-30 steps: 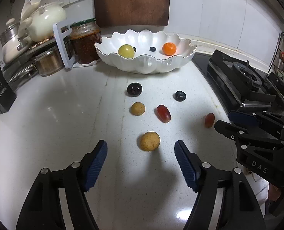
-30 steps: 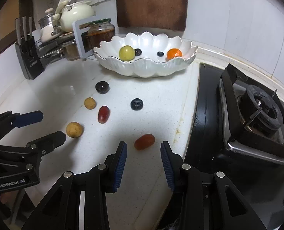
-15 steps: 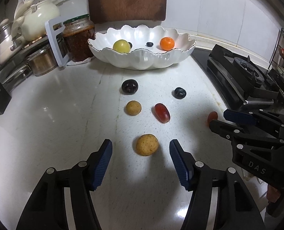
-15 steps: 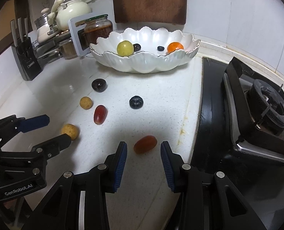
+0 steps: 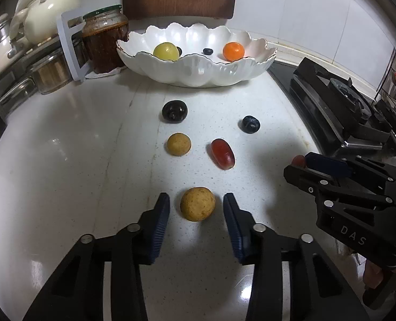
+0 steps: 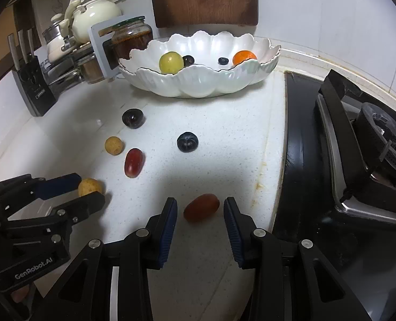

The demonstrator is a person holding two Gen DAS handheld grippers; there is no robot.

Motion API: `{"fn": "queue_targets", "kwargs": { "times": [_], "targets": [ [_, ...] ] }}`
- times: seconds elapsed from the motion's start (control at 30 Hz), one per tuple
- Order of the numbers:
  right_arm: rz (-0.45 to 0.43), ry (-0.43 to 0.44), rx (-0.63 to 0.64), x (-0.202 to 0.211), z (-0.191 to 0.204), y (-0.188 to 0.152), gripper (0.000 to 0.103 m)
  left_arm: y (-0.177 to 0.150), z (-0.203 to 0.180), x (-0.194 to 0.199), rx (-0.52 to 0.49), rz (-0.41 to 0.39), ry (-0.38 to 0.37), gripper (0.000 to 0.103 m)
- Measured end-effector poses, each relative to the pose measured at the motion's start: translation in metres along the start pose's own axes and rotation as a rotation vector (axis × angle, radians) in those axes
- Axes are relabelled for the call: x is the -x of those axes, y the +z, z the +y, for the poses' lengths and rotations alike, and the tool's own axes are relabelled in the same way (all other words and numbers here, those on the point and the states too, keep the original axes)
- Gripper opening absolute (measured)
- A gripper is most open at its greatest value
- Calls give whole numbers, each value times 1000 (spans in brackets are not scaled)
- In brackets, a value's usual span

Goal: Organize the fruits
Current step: 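Grasp the tan speckled fruit with the left tool while the right tool grasps a red oval fruit, then lift both held fruits and carry them over the white bowl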

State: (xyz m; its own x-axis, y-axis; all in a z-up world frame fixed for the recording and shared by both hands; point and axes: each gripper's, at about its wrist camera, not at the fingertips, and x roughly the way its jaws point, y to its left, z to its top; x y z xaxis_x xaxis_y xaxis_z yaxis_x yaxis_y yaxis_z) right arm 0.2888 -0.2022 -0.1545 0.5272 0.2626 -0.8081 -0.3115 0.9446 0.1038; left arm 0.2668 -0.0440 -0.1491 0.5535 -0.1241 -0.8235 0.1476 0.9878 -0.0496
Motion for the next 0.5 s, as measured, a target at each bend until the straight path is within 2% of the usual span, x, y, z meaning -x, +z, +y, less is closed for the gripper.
{"fn": "queue_targets", "kwargs": {
  "times": [0.13, 0.2, 0.5],
  "targets": [
    [1, -8, 8, -2, 1, 0, 28, 0, 0, -2, -1, 9, -10, 33],
    [0, -9, 7, -2, 1, 0, 27, 0, 1, -4, -2, 16, -13, 28],
    [-18, -1, -8, 8, 5, 1, 26, 3, 3, 4, -2, -10, -20, 27]
  ]
}}
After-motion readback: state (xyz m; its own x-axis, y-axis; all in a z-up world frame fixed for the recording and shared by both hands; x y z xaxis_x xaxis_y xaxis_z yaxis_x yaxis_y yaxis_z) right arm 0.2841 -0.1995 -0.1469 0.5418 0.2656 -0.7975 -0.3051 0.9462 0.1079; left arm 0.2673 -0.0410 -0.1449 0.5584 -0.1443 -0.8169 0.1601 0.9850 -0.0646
